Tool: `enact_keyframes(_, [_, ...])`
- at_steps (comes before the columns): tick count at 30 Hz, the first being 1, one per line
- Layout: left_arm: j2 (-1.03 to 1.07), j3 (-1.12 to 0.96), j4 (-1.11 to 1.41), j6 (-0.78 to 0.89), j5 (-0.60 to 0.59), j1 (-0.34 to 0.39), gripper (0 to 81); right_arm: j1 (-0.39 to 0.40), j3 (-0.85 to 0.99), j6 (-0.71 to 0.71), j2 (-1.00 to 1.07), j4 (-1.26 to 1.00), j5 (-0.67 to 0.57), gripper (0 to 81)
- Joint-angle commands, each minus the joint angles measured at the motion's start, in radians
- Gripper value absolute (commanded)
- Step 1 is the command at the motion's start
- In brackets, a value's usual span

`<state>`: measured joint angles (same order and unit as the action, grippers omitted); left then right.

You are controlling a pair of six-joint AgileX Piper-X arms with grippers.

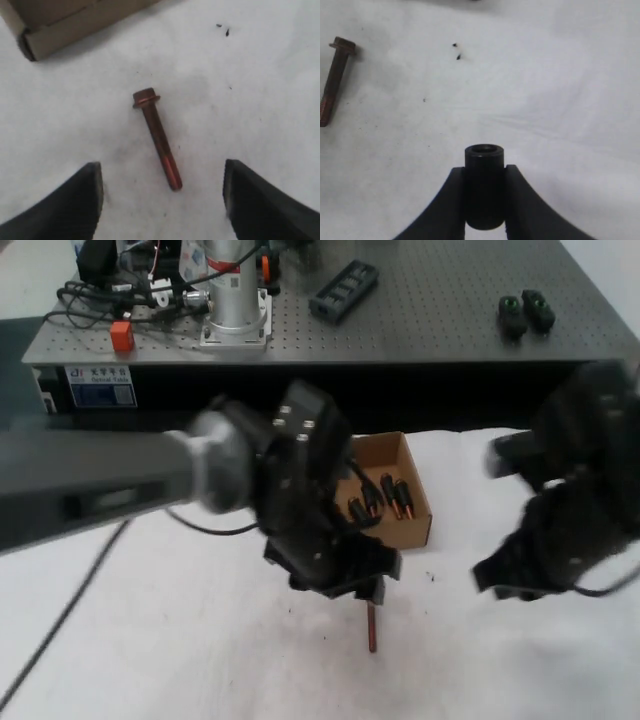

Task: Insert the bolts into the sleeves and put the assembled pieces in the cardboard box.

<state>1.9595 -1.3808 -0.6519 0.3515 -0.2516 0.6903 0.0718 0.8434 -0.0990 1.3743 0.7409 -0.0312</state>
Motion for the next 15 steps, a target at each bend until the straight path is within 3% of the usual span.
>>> enact_keyframes(1, [0.016, -0.034, -0.032, 0.007, 0.001, 0.006, 49.2, -0.064, -0.057, 0.016, -0.149, 0.022, -0.005, 4.8])
enact_keyframes(4, [0.105, -0.138, -0.102, 0.005, 0.001, 0.013, 48.5, -0.095, -0.083, 0.016, -0.225, 0.054, -0.002, 4.8])
enact_keyframes(8, [0.188, -0.239, -0.197, 0.003, -0.002, 0.013, 39.6, -0.112, -0.086, 0.034, -0.276, 0.083, -0.002, 4.8])
enact_keyframes(15, [0.235, -0.259, -0.251, 0.015, -0.007, 0.014, 33.7, -0.112, -0.086, 0.059, -0.283, 0.083, -0.002, 4.8])
